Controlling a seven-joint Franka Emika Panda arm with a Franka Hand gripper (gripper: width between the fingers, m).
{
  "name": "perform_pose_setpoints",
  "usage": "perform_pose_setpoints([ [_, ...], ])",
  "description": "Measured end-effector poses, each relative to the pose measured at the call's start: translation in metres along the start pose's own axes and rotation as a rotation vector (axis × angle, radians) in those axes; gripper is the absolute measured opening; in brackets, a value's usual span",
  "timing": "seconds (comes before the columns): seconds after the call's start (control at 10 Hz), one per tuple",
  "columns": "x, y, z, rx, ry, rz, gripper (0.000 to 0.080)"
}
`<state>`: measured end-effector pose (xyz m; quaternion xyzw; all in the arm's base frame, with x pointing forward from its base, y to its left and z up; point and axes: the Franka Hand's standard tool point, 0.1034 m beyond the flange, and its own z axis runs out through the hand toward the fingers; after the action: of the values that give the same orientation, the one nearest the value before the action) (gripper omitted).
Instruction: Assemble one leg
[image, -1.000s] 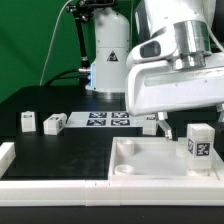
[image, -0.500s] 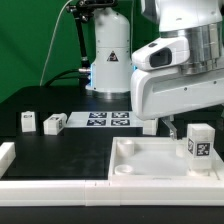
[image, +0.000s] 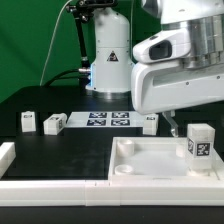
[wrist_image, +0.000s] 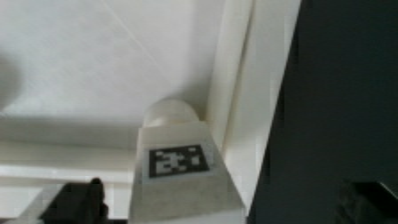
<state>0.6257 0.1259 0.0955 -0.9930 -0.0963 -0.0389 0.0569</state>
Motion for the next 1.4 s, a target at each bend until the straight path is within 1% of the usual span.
perform_pose_setpoints([
  [0.3,-0.002,0.000,0.002,0.002,-0.004,0.007,0.0649],
  [0.5,0.000,0.000,0.003,-0.007,0.007,0.037,0.0649],
  [0.7,-0.001,0.007,0.008,-0.019,0.011,0.049,0.0649],
  [0.9,0.000,0.015,0.011,-0.022,0.008,0.028,0.0649],
  [1.1,-0.001,0.016,0.013,-0.020,0.003,0.030,0.0649],
  [1.2,0.000,0.014,0.012,-0.019,0.004,0.027,0.0527],
  [1.3,0.000,0.014,0.012,-0.020,0.004,0.027,0.0527],
  [1.4,0.000,0.014,0.012,-0.020,0.004,0.027,0.0392],
])
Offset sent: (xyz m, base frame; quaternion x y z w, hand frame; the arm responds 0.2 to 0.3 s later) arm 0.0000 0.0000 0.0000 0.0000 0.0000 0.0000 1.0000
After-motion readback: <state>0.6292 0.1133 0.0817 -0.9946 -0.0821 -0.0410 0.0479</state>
